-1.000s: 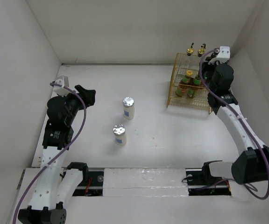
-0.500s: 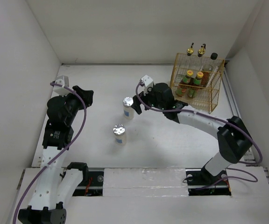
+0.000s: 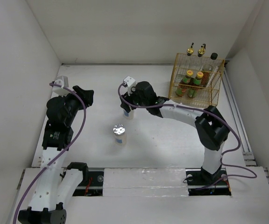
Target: Organize the condiment bottles
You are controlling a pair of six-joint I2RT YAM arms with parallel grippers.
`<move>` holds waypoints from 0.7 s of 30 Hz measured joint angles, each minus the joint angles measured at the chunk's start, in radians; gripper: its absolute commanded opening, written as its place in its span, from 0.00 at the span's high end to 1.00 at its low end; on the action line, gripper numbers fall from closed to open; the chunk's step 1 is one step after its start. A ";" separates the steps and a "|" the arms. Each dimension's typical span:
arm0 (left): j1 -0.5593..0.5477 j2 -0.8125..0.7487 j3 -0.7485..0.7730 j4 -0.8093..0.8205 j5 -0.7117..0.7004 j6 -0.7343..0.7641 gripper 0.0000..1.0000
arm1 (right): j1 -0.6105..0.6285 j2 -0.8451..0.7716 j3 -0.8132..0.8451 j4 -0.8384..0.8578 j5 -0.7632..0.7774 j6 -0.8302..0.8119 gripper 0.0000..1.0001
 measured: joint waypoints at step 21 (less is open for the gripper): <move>0.000 -0.002 0.000 0.000 -0.004 0.000 0.57 | -0.276 -0.581 -0.069 -0.076 0.132 -0.005 0.70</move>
